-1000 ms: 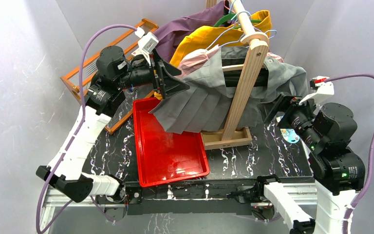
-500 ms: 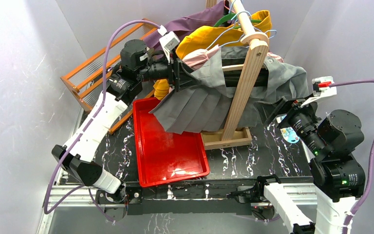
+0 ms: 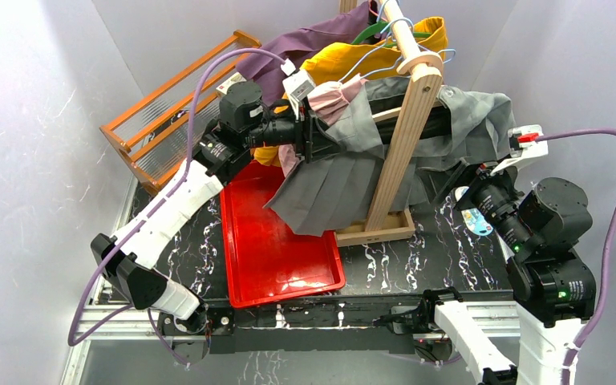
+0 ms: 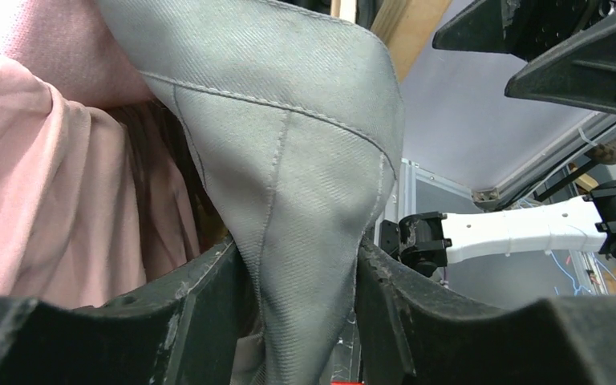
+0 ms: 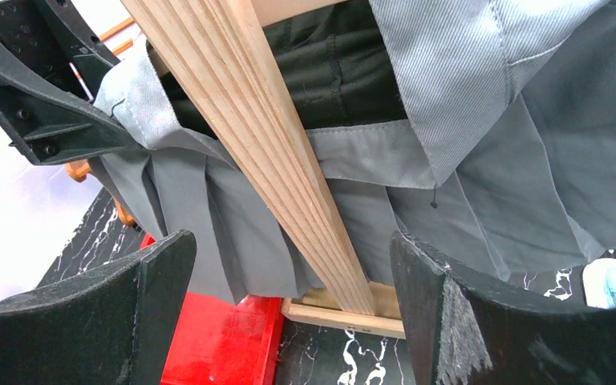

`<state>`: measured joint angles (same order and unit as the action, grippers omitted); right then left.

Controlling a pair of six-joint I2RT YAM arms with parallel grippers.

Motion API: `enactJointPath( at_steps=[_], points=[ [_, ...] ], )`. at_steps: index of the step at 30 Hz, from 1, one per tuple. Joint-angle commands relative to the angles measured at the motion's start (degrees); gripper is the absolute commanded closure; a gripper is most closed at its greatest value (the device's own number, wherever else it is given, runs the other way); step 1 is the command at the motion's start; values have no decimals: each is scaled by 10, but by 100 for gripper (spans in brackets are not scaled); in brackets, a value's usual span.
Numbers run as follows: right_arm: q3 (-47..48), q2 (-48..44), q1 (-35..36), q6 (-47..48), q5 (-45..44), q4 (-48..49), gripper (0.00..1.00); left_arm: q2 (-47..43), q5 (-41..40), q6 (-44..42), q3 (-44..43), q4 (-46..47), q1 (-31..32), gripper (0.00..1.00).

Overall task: Remove the skirt from the hanger
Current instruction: Pick up the hanger from the clothesline.

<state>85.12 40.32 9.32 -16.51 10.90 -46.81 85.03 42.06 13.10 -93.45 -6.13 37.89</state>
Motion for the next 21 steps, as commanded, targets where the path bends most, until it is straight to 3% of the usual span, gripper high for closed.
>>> enactJointPath(
  at_steps=[1,4,7,12,15,19,21],
  points=[
    [-1,-2,-3,3,10,31,2,-17,-22,17,12,50,8,47],
    [-4,-3,-3,2,11,33,2,-8,-27,25,10,60,15,37],
    [-4,-4,-3,3,10,30,2,-1,-29,23,6,60,20,36],
    [-1,-8,-3,6,1,26,2,-7,-54,17,8,64,22,55],
    [-2,-9,-3,6,2,27,2,-10,-53,19,6,69,24,73],
    [-1,-10,-3,8,1,29,2,-26,-58,12,13,68,29,79],
    [0,-10,-3,9,1,29,2,-35,-63,3,15,65,31,87]
  ],
)
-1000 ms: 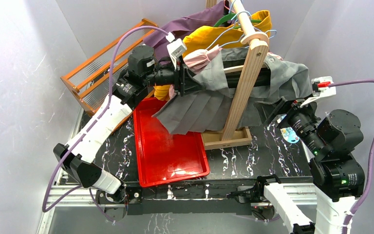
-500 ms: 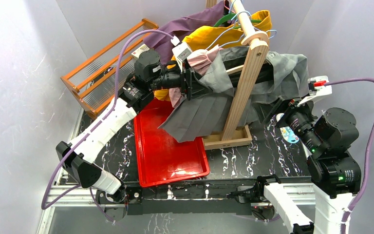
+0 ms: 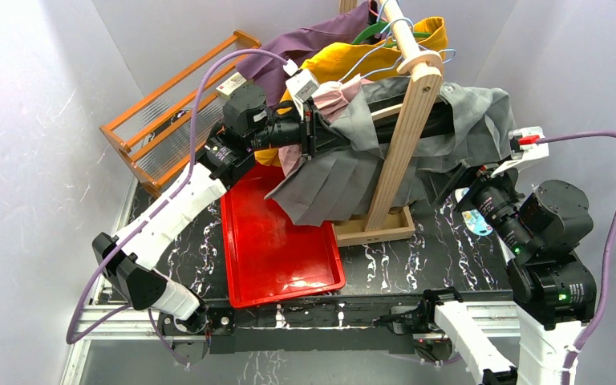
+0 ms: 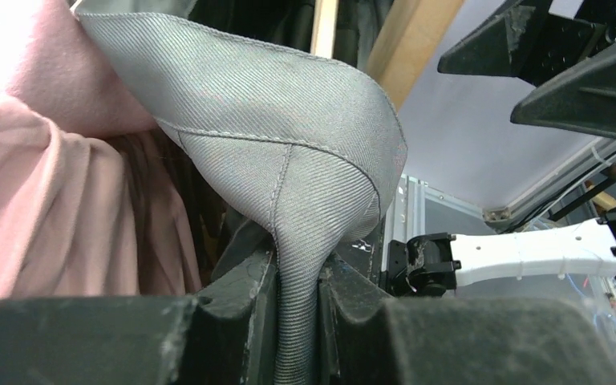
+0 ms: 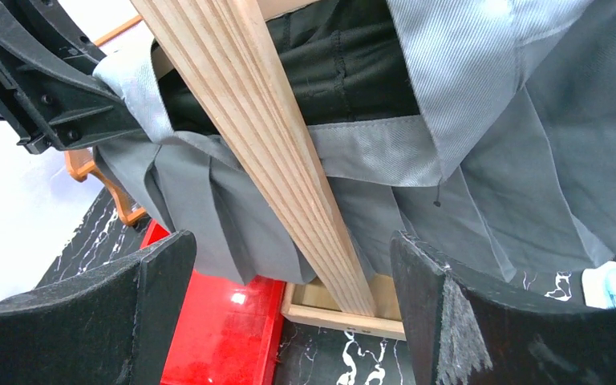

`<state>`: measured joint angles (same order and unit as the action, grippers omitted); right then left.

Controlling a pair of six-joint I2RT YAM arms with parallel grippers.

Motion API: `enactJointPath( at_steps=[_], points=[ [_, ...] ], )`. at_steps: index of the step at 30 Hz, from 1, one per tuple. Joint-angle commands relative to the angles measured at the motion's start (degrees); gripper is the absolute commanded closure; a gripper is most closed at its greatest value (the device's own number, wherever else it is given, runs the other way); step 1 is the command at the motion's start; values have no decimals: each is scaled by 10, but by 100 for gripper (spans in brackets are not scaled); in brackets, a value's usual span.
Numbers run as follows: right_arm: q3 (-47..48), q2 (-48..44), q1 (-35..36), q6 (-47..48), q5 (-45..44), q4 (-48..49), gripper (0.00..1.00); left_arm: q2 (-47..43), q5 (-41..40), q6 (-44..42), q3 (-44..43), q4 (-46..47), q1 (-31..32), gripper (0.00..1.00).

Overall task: Remove the skirt from the hanger
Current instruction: Pick up the hanger from the clothesline.

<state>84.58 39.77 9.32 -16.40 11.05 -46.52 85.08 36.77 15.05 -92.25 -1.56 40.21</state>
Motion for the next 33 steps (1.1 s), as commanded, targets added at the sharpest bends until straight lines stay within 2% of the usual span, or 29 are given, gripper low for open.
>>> enactJointPath(
  at_steps=[1,3,4,14,22,25,26,33],
  points=[
    [7,-5,-3,8,0,26,2,-39,-11,-22,2,19,10,89],
    [7,-5,-3,8,0,27,2,-43,-17,-30,-3,18,12,99],
    [7,-5,-3,7,0,27,2,-42,-25,-30,-9,16,14,100],
    [12,-7,-3,4,-2,26,2,22,-24,-17,-131,-1,37,100],
    [-1,-13,-3,2,4,26,2,122,-47,-21,-225,-73,56,100],
    [-20,-17,-3,8,8,26,2,59,-118,-69,-156,-99,55,100],
    [-29,-16,-1,22,30,30,2,26,-142,-92,-129,-138,52,100],
    [-35,12,39,84,123,46,2,-108,-201,-91,-54,-204,51,100]
  ],
)
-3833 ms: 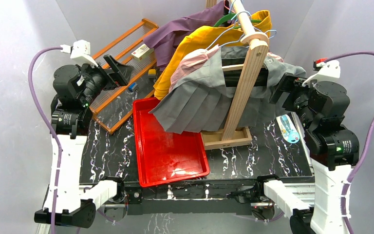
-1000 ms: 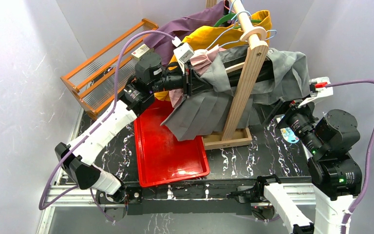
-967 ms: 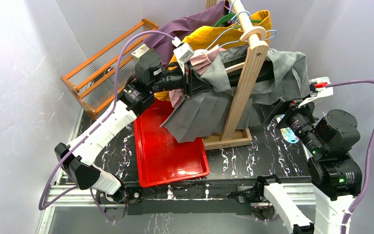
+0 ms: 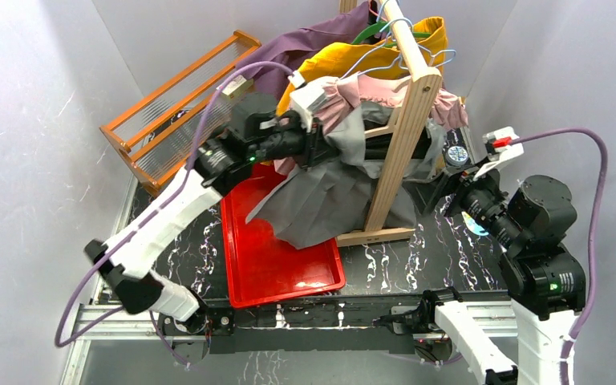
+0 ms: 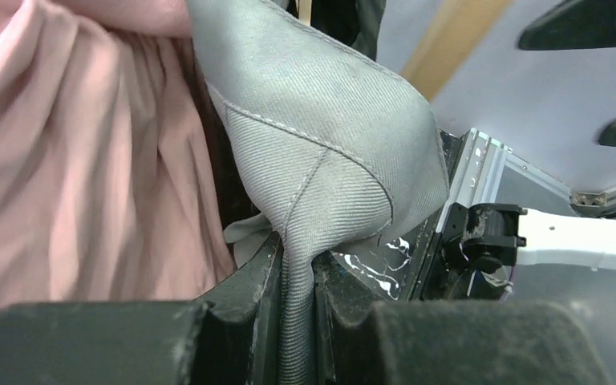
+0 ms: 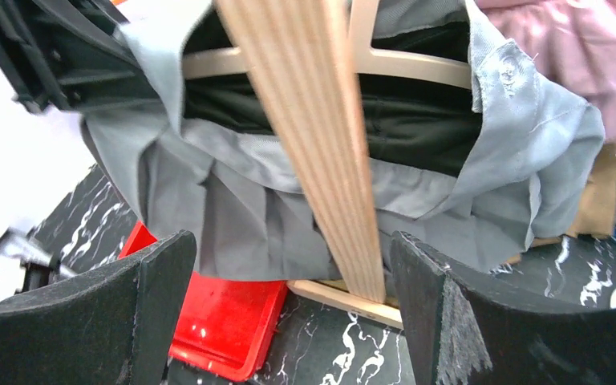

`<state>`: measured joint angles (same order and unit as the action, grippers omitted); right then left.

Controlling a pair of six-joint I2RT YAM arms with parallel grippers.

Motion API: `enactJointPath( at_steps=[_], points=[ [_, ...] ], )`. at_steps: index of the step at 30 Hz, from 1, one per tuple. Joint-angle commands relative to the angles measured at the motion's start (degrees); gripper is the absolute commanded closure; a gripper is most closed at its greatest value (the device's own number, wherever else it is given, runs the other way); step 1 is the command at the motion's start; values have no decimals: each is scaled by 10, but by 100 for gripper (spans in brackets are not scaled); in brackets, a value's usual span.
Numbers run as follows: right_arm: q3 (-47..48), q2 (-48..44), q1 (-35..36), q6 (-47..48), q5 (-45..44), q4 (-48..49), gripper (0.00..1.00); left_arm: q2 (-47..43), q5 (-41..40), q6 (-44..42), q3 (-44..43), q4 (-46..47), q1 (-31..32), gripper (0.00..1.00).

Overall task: Remove the skirt from the hanger
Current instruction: Pick up the hanger from the clothesline, then remove the skirt from the hanger.

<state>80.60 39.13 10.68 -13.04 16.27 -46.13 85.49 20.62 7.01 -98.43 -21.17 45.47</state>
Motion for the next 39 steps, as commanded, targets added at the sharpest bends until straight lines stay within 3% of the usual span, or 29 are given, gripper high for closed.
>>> enactJointPath(
  at_steps=[1,13,19,23,33,39],
  points=[
    [5,24,35,58,85,44,2,-126,-48,-9,14,-21,-1,100],
    [54,110,106,83,273,79,2,-309,-96,4,118,-85,-1,100],
    [80,157,122,40,350,126,2,-362,-108,22,139,-83,-1,100],
    [115,192,122,1,338,155,2,-383,-151,40,164,-51,-1,100],
    [368,330,129,-87,214,99,2,-384,-215,88,164,-11,-1,100],
    [480,352,129,-136,157,109,2,-379,-146,62,118,-15,-1,100]
  ],
)
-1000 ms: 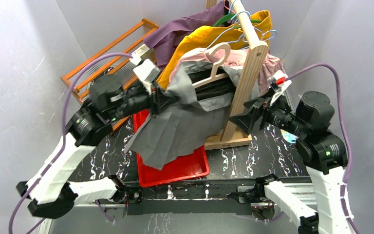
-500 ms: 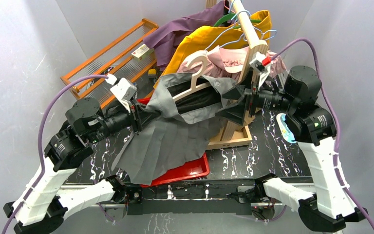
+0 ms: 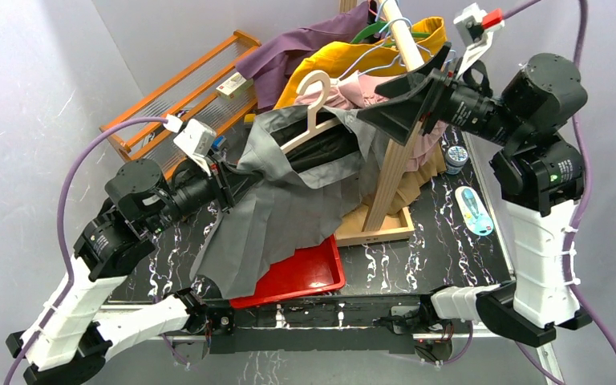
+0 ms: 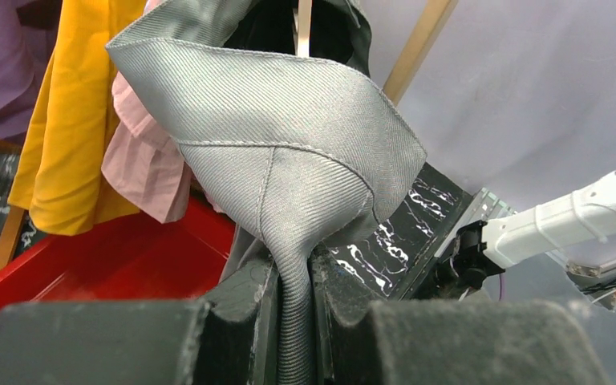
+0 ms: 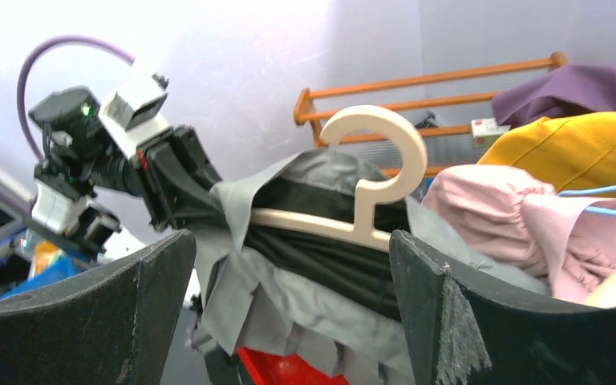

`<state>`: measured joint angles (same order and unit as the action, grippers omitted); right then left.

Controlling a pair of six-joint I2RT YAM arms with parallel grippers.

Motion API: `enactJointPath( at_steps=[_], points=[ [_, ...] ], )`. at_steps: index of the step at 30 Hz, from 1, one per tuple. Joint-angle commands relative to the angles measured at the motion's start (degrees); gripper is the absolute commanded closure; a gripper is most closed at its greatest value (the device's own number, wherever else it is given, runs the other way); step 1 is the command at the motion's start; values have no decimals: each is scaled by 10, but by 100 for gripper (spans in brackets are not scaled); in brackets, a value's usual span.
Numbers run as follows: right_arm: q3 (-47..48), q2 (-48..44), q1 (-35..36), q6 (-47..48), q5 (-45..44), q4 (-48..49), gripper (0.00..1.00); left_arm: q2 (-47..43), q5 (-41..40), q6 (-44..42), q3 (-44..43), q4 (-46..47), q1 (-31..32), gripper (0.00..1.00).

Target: Remove the skirt from the hanger

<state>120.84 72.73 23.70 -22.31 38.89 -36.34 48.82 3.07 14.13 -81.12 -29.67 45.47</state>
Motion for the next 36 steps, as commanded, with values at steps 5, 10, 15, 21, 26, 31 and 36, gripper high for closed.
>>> enactJointPath(
  at_steps=[5,10,15,21,26,31,36],
  points=[
    [133,41,-1,-5,-99,-15,2,9,37,-30,-125,52,-1,100],
    [40,-52,-1,41,-333,10,2,17,41,-23,-131,55,-1,100],
    [-27,-134,-2,102,-523,2,2,41,67,-12,-102,85,-2,100],
    [-124,-200,-1,172,-672,-24,2,77,88,2,-77,145,-1,100],
    [-206,-177,-2,181,-760,-30,2,135,81,21,-82,158,-1,100],
    [-194,-107,-1,158,-809,-37,4,188,111,36,-95,162,-1,100],
    [-186,-59,-11,135,-767,-33,5,230,148,38,-110,168,-1,100]
  ],
)
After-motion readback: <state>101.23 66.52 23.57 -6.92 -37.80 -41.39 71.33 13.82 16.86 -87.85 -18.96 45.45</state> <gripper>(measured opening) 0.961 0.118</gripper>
